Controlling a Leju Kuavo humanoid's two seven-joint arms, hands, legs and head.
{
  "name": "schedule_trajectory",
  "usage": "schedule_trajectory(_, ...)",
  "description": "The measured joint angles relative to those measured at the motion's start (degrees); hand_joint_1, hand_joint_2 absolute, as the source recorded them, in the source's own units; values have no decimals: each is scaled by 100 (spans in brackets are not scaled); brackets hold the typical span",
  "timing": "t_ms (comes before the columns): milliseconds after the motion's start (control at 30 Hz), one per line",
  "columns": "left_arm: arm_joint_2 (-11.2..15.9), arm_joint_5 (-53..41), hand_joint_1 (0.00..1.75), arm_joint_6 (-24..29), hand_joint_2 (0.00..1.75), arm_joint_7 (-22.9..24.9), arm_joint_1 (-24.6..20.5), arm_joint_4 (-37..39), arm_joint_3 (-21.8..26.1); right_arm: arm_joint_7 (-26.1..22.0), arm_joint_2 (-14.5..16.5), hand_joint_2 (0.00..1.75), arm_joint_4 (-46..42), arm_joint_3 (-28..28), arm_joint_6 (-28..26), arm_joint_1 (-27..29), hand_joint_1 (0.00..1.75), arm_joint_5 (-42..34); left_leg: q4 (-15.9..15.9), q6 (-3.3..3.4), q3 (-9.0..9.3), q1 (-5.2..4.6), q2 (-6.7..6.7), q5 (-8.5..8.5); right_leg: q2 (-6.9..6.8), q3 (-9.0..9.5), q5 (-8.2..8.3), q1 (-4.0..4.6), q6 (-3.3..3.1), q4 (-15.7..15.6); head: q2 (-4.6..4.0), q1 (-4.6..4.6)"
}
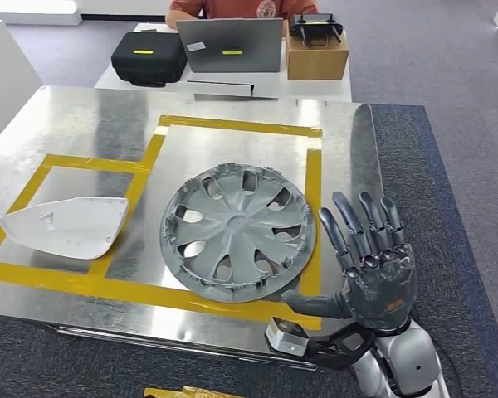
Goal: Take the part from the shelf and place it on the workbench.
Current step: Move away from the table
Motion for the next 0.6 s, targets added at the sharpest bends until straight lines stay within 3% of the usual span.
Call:
schedule_trajectory(67,0,-2,0,0,0,1,-6,-1,0,-38,18,0,-30,33,0,-4,0,1,323,-32,-127,18,-61,-239,40,-5,12,9,-76,-2,0,-16)
schedule_trajectory(167,1,-2,0,0,0,1,6,0,0,-60,46,0,-44,66,1,-1,0,1,1434,-17,-617,6,-155,-763,100,-17,14,53,-146,-2,0,-34)
schedule_trajectory(200,0,-2,0,0,0,1,14,1,0,-69,48,0,-44,70,1,2,0,1,1651,1,-718,-1,-165,-804,127,-18,14,72,-156,-1,0,-34)
schedule_trajectory(233,-2,-2,0,0,0,1,20,1,0,-79,48,0,-44,74,1,3,0,1,1650,32,-723,-13,-172,-729,159,-15,15,89,-160,-1,0,-34)
schedule_trajectory(300,-3,-2,0,0,0,1,21,1,0,-91,49,0,-45,80,1,2,0,1,1045,132,-452,-53,-218,-332,224,-1,15,112,-161,-1,0,-35)
schedule_trajectory(367,5,-2,0,0,0,-1,19,1,0,-93,51,0,-47,87,1,1,0,1,352,236,-139,-94,-307,-68,273,-5,16,129,-148,4,0,-33)
schedule_trajectory(433,5,-2,0,0,0,-1,14,2,0,-95,54,0,-49,94,1,3,0,2,110,269,-45,-122,-348,-56,298,-34,33,125,-106,0,0,-34)
schedule_trajectory(500,-3,-2,0,2,0,-2,13,2,0,-97,58,0,-58,104,1,7,0,2,18,240,-25,-126,-336,-22,308,-18,63,117,-71,-62,0,-37)
schedule_trajectory(600,-18,-2,0,7,0,-3,5,2,0,-100,61,0,-82,119,-10,-3,0,1,-124,163,22,-105,-336,52,304,38,117,140,-297,-173,0,-14)
